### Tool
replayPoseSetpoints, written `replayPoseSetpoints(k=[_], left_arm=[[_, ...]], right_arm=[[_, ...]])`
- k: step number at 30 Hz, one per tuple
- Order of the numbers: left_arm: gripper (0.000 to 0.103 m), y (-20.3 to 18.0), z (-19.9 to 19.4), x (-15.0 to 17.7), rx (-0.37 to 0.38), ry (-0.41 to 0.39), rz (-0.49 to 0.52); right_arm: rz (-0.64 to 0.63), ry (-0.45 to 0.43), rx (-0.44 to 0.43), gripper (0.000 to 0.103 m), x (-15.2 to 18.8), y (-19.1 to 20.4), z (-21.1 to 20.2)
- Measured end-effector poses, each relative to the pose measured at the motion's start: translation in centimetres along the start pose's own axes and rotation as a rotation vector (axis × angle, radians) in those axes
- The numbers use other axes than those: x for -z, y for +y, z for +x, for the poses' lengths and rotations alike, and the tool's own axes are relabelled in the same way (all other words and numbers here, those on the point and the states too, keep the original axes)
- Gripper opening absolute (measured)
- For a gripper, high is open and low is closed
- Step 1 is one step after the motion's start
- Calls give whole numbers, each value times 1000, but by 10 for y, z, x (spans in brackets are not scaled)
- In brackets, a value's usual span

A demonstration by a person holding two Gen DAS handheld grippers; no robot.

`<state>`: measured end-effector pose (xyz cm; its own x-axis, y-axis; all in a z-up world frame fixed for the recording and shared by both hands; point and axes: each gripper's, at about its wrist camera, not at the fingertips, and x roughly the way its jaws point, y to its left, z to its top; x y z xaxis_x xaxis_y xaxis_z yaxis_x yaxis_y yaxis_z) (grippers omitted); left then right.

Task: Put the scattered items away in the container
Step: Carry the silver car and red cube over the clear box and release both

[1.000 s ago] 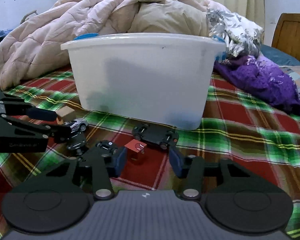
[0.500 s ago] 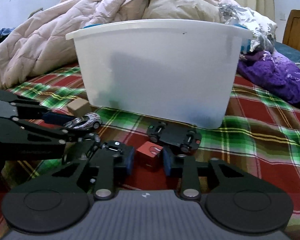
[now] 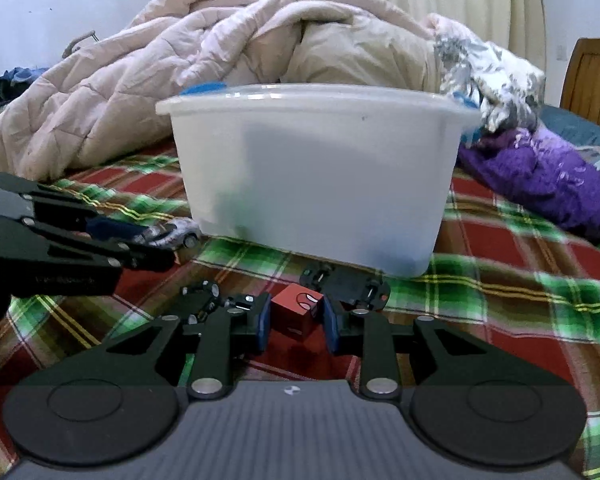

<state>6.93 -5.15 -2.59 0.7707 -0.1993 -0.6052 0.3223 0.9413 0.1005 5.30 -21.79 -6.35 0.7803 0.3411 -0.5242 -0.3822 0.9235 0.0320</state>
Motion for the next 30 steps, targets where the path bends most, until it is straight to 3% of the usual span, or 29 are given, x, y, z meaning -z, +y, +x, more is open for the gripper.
replayPoseSetpoints(k=[8, 15, 21, 30], left_arm=[[34, 13, -45, -16, -46, -48, -17], [34, 22, -74, -56, -57, -120, -17], [34, 30, -59, -105, -62, -130, -41], [34, 43, -3, -144, -62, -61, -92]], right_arm=[[13, -62, 7, 30, -13, 1, -32], [14, -132, 22, 30, -49, -11, -58], [1, -198, 47, 30, -108, -25, -55], [-10, -116, 65, 30, -143, -41, -3]])
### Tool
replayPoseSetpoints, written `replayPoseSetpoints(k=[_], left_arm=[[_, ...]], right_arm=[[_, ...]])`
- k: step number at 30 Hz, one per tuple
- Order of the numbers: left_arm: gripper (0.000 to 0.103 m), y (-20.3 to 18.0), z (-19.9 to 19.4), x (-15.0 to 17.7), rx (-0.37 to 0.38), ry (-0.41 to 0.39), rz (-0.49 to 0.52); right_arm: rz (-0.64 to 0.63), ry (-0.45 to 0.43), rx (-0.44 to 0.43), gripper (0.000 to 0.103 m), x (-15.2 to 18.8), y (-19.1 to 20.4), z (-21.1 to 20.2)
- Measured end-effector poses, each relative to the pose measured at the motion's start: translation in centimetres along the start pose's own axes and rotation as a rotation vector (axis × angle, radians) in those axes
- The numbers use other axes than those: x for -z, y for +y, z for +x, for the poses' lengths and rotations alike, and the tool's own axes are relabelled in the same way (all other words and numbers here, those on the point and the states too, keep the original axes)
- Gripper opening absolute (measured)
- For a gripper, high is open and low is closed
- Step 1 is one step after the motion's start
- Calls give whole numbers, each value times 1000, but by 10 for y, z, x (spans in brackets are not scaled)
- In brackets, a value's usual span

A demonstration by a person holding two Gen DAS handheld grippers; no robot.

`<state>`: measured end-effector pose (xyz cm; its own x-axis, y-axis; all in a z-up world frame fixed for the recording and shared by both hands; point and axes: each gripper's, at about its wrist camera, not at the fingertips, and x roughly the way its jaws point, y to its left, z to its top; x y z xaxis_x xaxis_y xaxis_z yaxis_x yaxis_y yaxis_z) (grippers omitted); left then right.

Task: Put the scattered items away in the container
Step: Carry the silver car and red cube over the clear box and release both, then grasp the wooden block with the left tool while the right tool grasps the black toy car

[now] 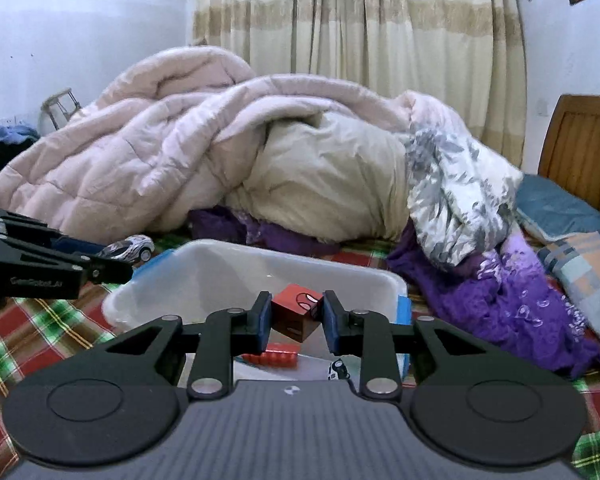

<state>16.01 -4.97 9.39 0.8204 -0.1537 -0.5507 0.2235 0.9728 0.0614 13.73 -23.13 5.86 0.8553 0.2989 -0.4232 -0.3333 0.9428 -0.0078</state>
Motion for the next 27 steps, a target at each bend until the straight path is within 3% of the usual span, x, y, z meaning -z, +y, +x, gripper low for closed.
replayPoseSetpoints(k=[6, 7, 8, 9, 11, 20, 24, 27], left_arm=[[37, 0, 31, -9, 10, 43, 12], [42, 0, 36, -10, 6, 57, 14], [58, 0, 41, -11, -1, 76, 14], [67, 1, 47, -12, -6, 97, 9], [67, 4, 54, -12, -13, 109, 0], [67, 9, 31, 9, 23, 69, -11], [68, 4, -5, 44, -2, -2, 40], [69, -5, -22, 80, -34, -10, 90]], right_arm=[[10, 57, -1, 30, -3, -11, 29], [12, 74, 1, 32, -3, -13, 35], [12, 89, 8, 36, -4, -14, 40], [14, 94, 15, 49, -5, -16, 44], [27, 87, 17, 57, -5, -18, 46], [53, 41, -23, 57, 6, -14, 22], [6, 3, -38, 58, 28, 5, -11], [-28, 7, -51, 58, 57, 22, -35]])
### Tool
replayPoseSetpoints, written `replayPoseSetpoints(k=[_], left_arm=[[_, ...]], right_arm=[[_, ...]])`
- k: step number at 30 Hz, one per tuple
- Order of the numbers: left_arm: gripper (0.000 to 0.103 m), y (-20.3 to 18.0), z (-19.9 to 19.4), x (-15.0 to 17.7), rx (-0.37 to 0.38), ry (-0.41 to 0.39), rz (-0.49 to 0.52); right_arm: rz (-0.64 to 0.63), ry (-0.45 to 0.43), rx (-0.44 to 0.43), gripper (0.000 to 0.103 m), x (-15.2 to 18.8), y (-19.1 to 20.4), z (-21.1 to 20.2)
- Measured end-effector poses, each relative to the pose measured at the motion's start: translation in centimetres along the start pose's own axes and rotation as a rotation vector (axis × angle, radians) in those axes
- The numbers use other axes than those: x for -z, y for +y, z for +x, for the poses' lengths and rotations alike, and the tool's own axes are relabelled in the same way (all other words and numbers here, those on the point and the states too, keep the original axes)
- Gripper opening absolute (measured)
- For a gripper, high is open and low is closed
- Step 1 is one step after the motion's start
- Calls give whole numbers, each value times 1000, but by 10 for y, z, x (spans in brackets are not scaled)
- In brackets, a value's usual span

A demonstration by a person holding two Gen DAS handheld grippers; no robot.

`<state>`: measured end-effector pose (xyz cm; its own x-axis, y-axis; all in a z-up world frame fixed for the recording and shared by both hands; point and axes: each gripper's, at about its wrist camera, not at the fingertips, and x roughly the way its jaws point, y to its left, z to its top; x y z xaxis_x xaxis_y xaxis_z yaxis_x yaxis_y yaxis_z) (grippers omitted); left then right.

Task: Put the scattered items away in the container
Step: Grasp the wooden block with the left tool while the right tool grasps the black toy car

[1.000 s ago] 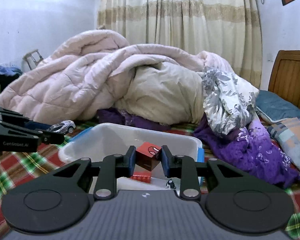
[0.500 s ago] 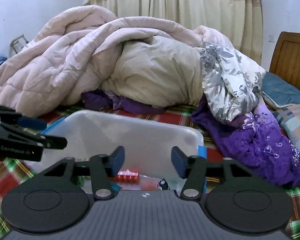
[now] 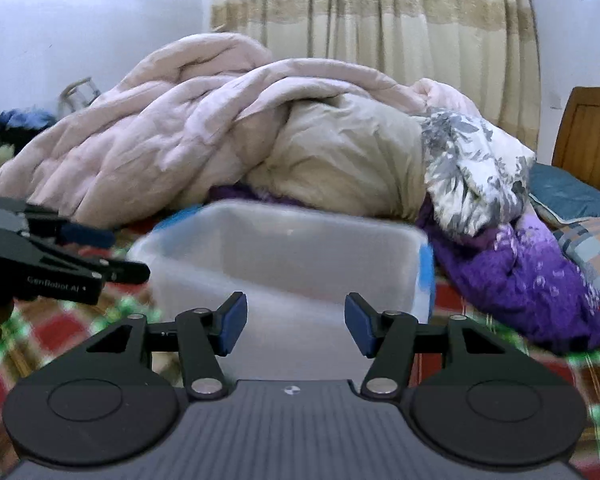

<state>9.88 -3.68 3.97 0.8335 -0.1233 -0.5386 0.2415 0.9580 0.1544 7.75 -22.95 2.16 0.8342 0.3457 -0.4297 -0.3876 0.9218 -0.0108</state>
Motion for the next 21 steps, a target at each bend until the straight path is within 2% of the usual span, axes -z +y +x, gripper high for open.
replayPoseSetpoints(k=[4, 7, 8, 10, 11, 12, 21], left_arm=[[69, -14, 0, 35, -13, 45, 26], [69, -20, 11, 49, -34, 71, 18], [69, -22, 16, 52, -41, 77, 16], [69, -25, 25, 58, -46, 90, 5], [69, -26, 30, 59, -49, 96, 1], [69, -27, 34, 61, -49, 102, -1], [69, -35, 60, 69, -44, 113, 18]], right_arm=[[-45, 56, 12, 58, 42, 14, -5], [16, 96, 52, 58, 60, 8, 3], [31, 100, 70, 59, 64, 6, 7], [53, 101, 100, 66, 69, 4, 14], [57, 98, 111, 75, 72, 5, 18], [58, 95, 122, 78, 74, 5, 20], [86, 115, 113, 78, 87, -2, 42]])
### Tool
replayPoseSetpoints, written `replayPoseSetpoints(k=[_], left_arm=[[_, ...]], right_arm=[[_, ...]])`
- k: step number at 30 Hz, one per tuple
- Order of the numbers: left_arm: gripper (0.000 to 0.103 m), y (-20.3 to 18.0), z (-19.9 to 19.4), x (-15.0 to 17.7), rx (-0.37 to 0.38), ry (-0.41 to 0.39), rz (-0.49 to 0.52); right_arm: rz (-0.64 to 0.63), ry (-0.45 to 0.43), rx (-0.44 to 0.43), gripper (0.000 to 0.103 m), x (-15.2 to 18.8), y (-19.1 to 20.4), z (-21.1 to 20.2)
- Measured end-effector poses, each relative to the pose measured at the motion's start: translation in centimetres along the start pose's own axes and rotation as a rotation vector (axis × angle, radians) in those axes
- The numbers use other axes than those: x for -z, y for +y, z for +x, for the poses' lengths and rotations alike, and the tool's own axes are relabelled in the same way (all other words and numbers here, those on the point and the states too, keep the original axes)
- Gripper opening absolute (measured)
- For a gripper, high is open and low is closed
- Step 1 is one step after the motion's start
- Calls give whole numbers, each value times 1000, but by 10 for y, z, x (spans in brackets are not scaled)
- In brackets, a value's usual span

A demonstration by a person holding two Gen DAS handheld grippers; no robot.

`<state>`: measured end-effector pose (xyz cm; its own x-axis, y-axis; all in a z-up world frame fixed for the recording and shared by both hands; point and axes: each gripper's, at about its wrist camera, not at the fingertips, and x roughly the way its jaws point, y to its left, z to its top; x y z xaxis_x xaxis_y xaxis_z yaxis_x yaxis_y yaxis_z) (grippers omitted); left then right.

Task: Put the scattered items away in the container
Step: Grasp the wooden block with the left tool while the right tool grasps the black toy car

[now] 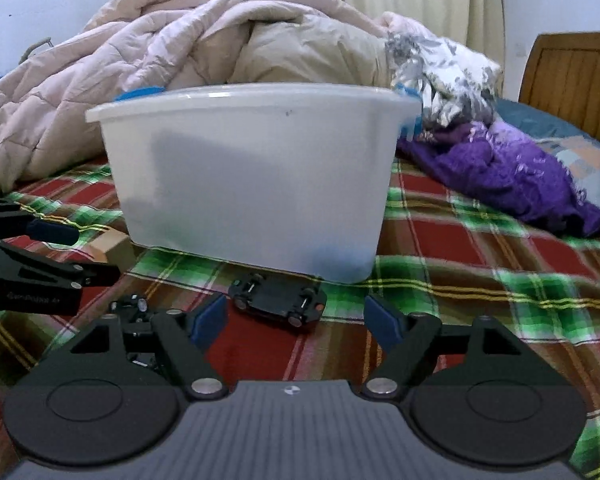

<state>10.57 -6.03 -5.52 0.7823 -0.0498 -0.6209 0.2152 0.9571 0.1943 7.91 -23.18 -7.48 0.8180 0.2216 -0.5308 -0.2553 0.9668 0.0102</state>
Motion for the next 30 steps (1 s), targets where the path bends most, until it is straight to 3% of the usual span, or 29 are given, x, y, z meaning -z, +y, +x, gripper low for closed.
replayPoseSetpoints(k=[8, 11, 16, 19, 20, 21, 30], left_arm=[[69, -5, 15, 1, -2, 13, -3], [69, -6, 19, 0, -8, 13, -3], [52, -5, 23, -1, 28, 8, -14], [36, -9, 21, -1, 34, -2, 7], [34, -9, 20, -1, 35, -4, 12], [34, -10, 19, 0, 34, -6, 14], [33, -5, -2, -4, 57, 10, 9]], right_arm=[[16, 26, -26, 78, -2, 12, 27], [16, 50, 3, 78, -3, 16, 36], [43, 69, 18, 77, 0, 13, 39], [60, 69, 18, 77, 0, 11, 40], [64, 69, 15, 77, 0, 10, 40], [66, 67, 8, 69, 1, 10, 40], [115, 49, -16, 68, -3, 3, 22]])
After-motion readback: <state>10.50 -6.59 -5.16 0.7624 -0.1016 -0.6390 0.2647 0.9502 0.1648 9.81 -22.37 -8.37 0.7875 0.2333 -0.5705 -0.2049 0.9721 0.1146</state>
